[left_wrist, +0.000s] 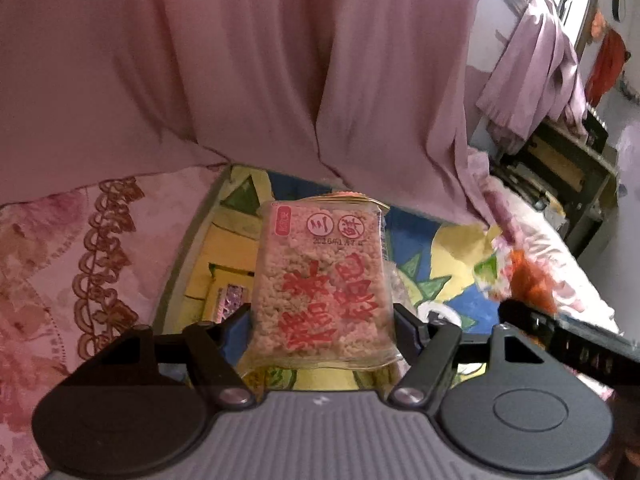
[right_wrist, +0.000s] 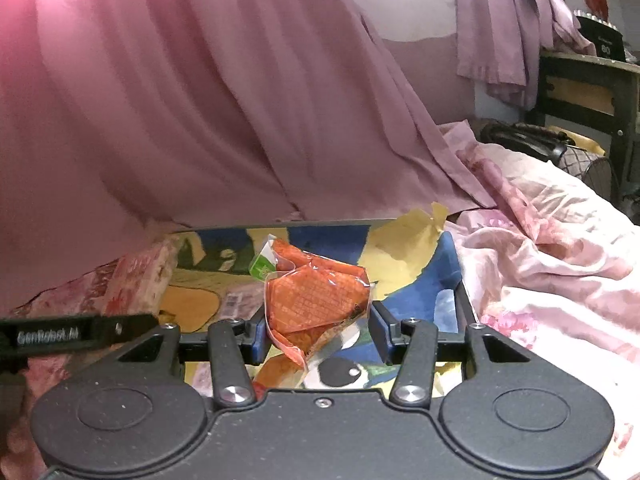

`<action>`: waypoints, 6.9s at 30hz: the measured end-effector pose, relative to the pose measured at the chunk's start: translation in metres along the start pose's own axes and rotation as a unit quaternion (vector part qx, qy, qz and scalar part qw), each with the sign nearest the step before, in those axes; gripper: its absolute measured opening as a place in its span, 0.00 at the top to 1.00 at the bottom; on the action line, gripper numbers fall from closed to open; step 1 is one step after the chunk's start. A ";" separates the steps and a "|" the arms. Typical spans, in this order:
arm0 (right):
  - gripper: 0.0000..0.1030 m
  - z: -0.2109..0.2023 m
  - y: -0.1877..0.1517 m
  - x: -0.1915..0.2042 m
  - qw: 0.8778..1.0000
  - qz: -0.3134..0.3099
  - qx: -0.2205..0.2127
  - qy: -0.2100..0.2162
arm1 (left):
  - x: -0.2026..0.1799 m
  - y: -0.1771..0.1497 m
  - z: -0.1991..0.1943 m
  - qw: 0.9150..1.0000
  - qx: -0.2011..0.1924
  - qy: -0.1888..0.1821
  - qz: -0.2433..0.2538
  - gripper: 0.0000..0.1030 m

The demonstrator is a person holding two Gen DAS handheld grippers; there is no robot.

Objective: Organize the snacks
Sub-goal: 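Carry both held snacks over the tray and lower them inside, then open both grippers to release the snacks and lift away from the tray, then move both open grippers toward the snacks lying beside the tray, then grasp the green stick snack with left gripper while right grasps the white seaweed bag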

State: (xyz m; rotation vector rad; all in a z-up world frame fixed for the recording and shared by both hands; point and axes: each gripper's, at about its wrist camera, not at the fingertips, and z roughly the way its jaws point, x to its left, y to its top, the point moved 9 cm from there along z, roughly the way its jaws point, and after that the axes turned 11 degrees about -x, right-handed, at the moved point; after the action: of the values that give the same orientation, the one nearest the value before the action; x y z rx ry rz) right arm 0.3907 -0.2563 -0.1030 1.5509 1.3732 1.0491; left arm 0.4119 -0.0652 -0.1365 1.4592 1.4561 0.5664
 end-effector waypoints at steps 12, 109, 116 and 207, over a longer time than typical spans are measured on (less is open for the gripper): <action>0.50 0.021 -0.026 -0.001 0.999 -0.014 0.038 -0.010 | 0.002 -0.017 0.013 0.999 0.031 0.011 0.025 0.27; 0.01 -0.282 -0.075 0.008 0.997 0.065 0.039 -0.028 | -0.028 -0.090 -0.249 0.987 -0.009 0.069 0.142 0.00; 0.01 -0.281 -0.079 0.013 0.997 0.049 0.050 -0.027 | -0.021 -0.095 -0.250 0.989 0.007 0.079 0.124 0.00; 0.44 -0.086 -0.111 -0.021 0.962 0.096 0.255 -0.015 | -0.025 -0.119 -0.094 0.975 0.194 -0.056 0.089 0.81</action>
State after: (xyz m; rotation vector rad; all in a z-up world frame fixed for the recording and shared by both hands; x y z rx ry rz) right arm 0.2716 -0.2636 -0.1793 2.0990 1.5763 0.8107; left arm 0.2687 -0.0814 -0.1904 1.9096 1.4073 0.3088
